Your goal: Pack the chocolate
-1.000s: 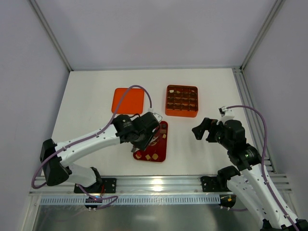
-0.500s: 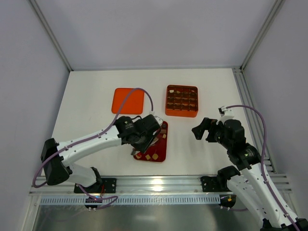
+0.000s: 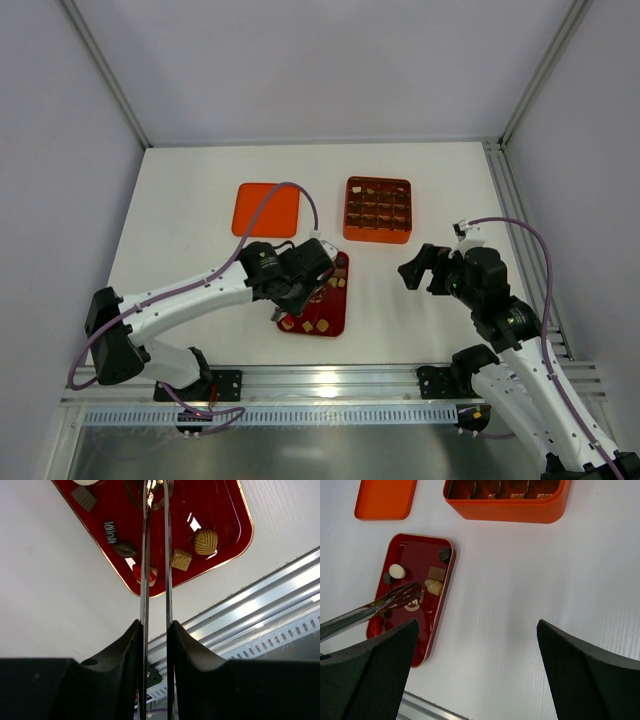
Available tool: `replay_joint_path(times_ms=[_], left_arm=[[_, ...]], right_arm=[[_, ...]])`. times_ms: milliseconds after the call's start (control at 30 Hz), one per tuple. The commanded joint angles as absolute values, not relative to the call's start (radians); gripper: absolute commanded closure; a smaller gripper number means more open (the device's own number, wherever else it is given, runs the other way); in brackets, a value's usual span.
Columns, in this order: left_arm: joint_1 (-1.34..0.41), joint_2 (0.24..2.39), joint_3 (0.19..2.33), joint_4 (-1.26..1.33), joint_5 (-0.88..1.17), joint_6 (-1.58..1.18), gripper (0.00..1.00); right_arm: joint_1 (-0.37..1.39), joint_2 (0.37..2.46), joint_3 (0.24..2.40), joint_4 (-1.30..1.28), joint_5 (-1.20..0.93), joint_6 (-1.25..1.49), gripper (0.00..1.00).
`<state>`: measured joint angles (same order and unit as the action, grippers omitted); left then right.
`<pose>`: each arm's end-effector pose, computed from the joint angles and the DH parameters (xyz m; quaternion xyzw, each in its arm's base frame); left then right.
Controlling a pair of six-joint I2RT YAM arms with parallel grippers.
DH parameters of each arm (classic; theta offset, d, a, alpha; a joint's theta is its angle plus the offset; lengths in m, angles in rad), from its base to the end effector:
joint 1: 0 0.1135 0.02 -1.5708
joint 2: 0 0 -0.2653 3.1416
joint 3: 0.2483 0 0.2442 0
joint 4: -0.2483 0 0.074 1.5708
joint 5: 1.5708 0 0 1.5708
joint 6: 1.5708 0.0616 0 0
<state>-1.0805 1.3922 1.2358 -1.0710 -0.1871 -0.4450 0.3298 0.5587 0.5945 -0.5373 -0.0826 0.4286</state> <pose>0.1332 -0.2252 0.2703 0.2913 0.9369 -0.0510 0.1866 0.1385 0.0528 0.2575 0.0214 0.8597 0.2215 0.4598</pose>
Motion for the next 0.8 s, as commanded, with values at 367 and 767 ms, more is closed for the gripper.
replay_joint_path(times_ms=[367,767], left_arm=[[-1.086,1.410,1.299,-1.046,-0.209,-0.442,0.57],[-1.086,1.450,1.331,-1.016,-0.216,-0.431,0.57]], right_arm=[[0.328,0.555,0.600,-0.492,-0.092,0.440,0.00],[0.328,0.543,0.597,-0.499,-0.087,0.436,0.00]])
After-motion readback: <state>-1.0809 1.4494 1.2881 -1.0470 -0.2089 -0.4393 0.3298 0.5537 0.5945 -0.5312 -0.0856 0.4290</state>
